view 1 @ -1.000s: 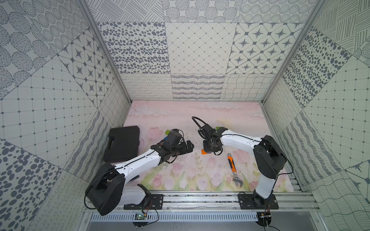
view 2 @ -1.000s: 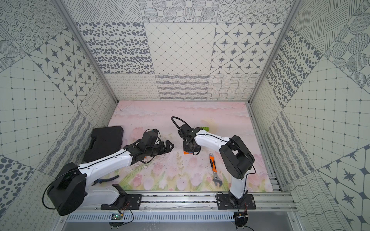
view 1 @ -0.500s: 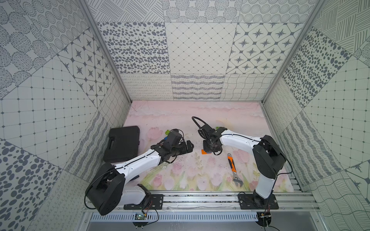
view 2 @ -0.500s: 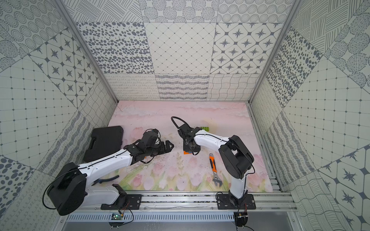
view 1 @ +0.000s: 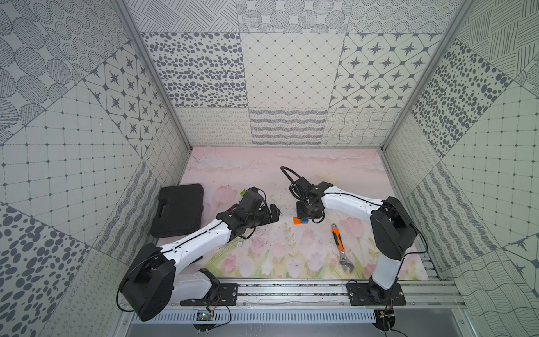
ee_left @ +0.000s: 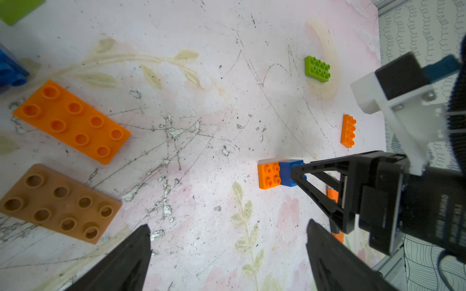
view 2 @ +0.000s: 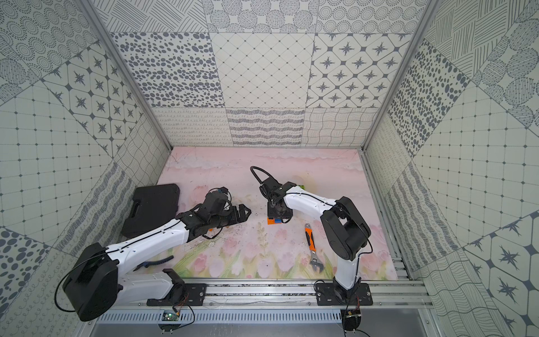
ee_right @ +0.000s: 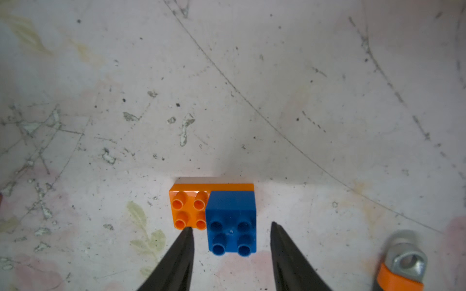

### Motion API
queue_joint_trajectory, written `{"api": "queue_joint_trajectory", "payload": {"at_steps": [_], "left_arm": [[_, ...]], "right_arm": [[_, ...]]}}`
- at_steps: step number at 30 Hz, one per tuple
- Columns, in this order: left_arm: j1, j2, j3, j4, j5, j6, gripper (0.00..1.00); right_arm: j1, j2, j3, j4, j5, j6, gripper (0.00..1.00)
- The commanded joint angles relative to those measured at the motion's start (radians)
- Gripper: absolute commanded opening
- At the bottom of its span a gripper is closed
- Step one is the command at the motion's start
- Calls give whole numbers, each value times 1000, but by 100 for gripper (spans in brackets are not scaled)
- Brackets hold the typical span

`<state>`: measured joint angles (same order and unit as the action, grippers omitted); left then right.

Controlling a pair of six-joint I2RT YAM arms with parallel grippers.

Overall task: Assemble the number 5 with lego
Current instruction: Assemble the lego brick with the lego brick, then pick up the lego brick from the center of the board.

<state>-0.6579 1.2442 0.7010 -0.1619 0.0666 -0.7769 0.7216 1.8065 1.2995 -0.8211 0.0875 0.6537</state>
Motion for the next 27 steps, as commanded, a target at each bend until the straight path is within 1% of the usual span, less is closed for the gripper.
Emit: {"api": "queue_joint_trajectory", "payload": {"at_steps": [1,7,11,14,19,22,25,27], "left_arm": [[-1,-13,18,-49,-63,34,99],[-2,-14,23,-60,-67,37,99],[-2,-12,20,-52,-52,36,99],[-3,-13,18,-59,-58,35,99],[0,-33,20,-102,-106,30,99],[1,-51,15,-122,-125,38,99],[6,-69,18,-155,-168,42,99],[12,-76,27,-202,-216,25,99]], "right_arm": [[-5,-61,33,-21,7,-18,55],[-15,-169,-43,46,70,-6,59],[-60,-212,-85,51,106,-12,60],[-112,-223,-111,56,81,-32,60],[-192,-241,-154,62,69,-47,61],[-255,-257,-185,84,26,-53,61],[-316,-268,-207,96,0,-57,62],[-343,-275,-223,113,-30,-63,62]]}}
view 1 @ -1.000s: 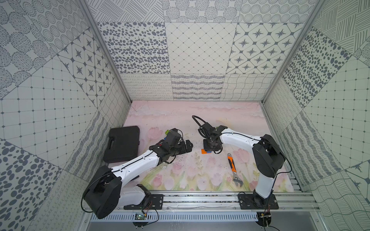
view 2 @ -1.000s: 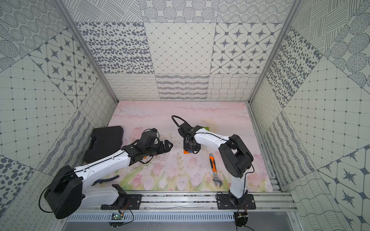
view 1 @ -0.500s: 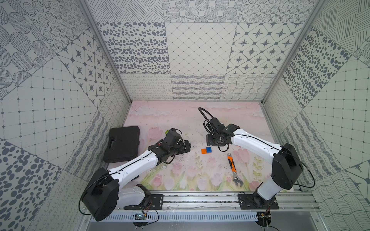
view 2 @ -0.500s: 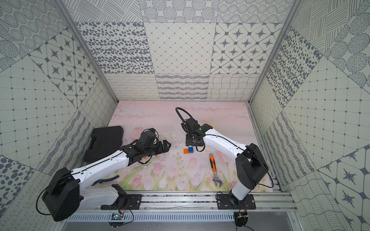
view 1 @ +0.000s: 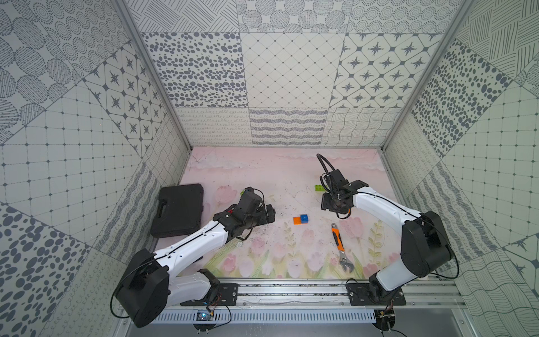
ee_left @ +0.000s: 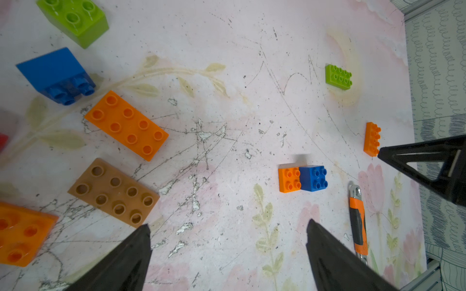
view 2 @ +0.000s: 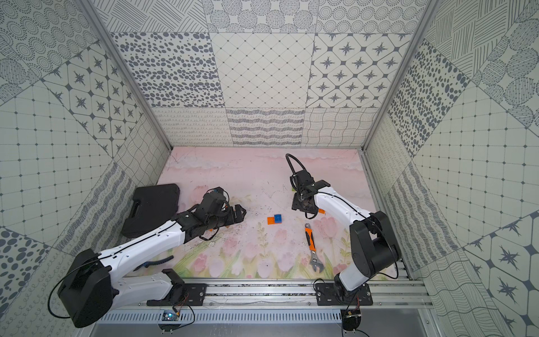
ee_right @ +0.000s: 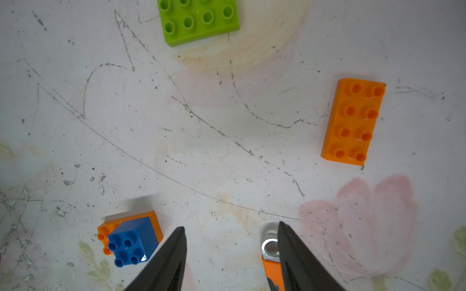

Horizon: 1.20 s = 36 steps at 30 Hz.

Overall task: Assemble the number 5 with lego
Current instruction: Pick up the lego brick from the center of the board.

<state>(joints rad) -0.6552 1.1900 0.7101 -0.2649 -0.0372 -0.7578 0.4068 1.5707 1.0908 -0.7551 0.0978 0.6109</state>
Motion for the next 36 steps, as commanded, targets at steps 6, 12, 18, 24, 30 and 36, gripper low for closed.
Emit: {"api": "queue_joint_trajectory", "payload": {"at_steps": [6,12,18,24,30,36], "left_arm": [[52,-29,11,-114,-93,-11,99],[58,-30,-3,-68,-25,3,99],[55,-5,-21,53,140,12,99],[15,63,22,94,211,30,99],[-11,115,48,97,222,28,99],[-14,118,48,93,215,26,99]], "right_arm": [[-96,-45,-49,75,-14,-28,62],[-187,0,-26,61,-32,-62,63],[-296,107,2,62,-103,-109,65],[-303,188,66,52,-77,-154,67],[-309,258,106,31,-70,-190,62],[-308,299,107,19,-57,-210,56]]}}
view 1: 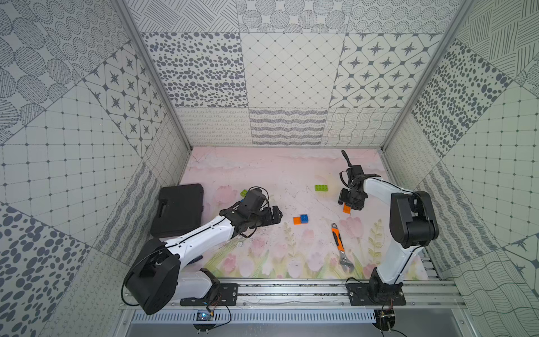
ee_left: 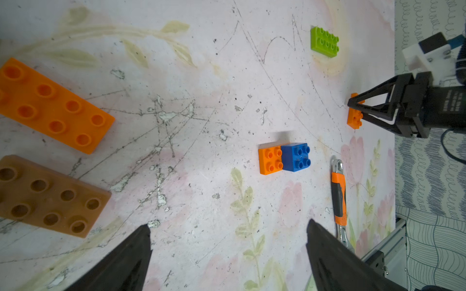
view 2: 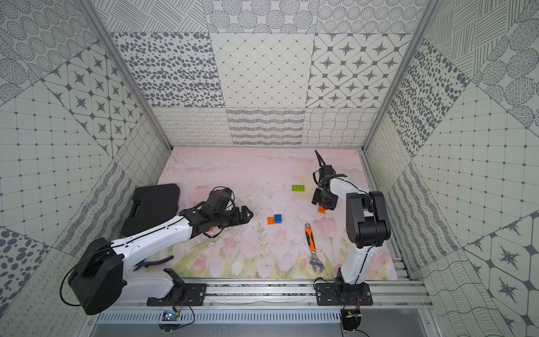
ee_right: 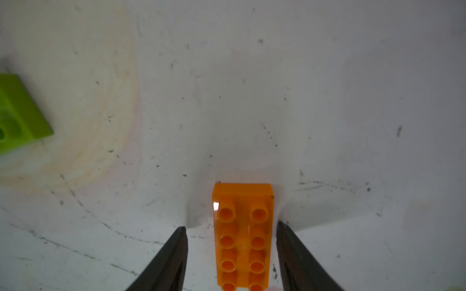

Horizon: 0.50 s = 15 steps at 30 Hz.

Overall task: Assemble the number 5 with lego
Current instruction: Pick up the lego brick from the center of the board.

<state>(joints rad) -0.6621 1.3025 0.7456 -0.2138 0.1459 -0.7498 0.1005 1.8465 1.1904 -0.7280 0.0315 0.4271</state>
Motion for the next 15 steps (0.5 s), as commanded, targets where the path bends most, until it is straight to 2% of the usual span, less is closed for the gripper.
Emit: {"api": "queue_joint_trajectory", "payload": {"at_steps": [1,4,9,15], "left_arm": [[-7,5,14,39,33,19,99],[-7,6,14,38,31,18,99],[-7,3,15,35,28,15,99],[-7,-2,18,34,18,17,99]], "right_arm": [[-1,29,6,-5,6,-27,55],[-2,46,6,-5,-1,-38,50],[-1,45,2,-10,-23,-43,36],[7,-58,-15,-16,-41,-37,31]]}}
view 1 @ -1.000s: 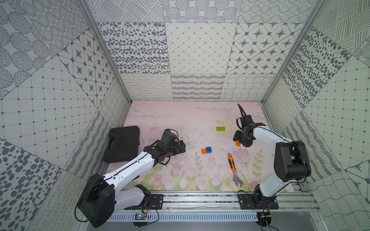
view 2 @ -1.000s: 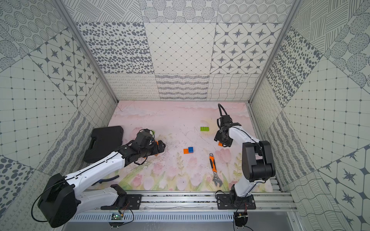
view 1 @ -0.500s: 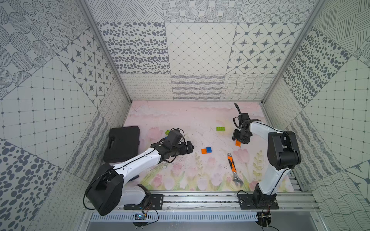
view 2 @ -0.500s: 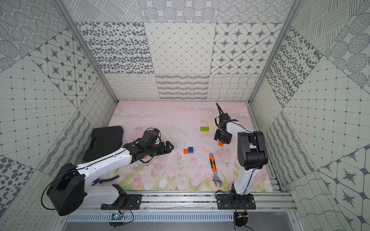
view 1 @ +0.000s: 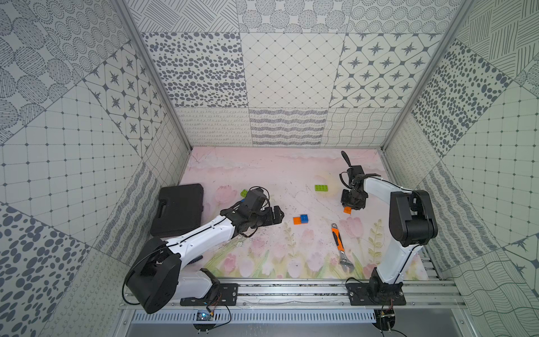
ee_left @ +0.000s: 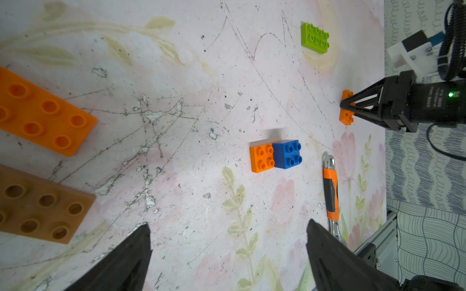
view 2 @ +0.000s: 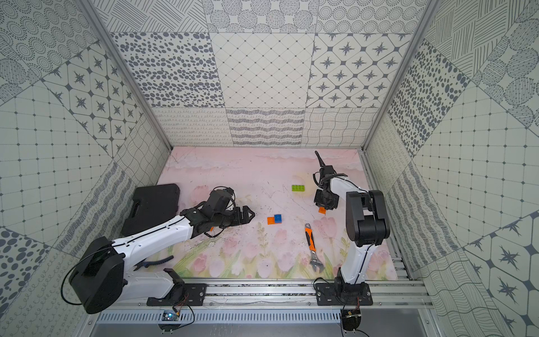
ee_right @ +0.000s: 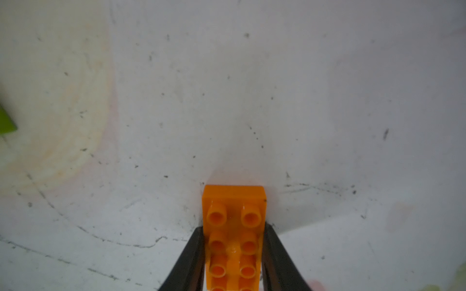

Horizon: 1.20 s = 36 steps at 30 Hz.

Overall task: Assemble the number 5 with lego
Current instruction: Pick up the lego brick from the center of the board, then place the lego brick at the center of the board.

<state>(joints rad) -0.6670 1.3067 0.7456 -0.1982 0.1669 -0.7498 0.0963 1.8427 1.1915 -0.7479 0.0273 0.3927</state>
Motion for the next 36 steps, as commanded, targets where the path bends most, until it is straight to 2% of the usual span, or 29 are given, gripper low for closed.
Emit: {"api": "queue_joint_trajectory", "payload": {"at_steps": [1,6,9,15,19,23,26,31,36], "left_arm": [[-2,-6,18,18,-7,17,99],[-2,-20,18,4,-49,16,99],[-2,-48,8,-15,-104,7,99],[2,-142,-29,-109,-290,-54,99],[36,-224,-64,-182,-377,-110,99],[152,-302,-128,-206,-318,-196,99],[216,-348,-163,-220,-273,-235,99],[244,-399,-187,-244,-301,-265,99],[250,-431,-194,-290,-339,-277,99]], "right_arm": [[19,-79,-18,-1,-42,-6,30],[107,-198,-40,-8,-40,-19,30],[195,-264,-61,-6,-29,-31,31],[423,-368,-141,108,-47,-133,30],[570,-385,-174,162,-41,-302,29],[675,-364,-185,174,-53,-508,29],[722,-331,-179,136,-105,-682,29],[769,-268,-174,64,-159,-929,28],[777,-176,-139,16,-132,-1008,26]]}}
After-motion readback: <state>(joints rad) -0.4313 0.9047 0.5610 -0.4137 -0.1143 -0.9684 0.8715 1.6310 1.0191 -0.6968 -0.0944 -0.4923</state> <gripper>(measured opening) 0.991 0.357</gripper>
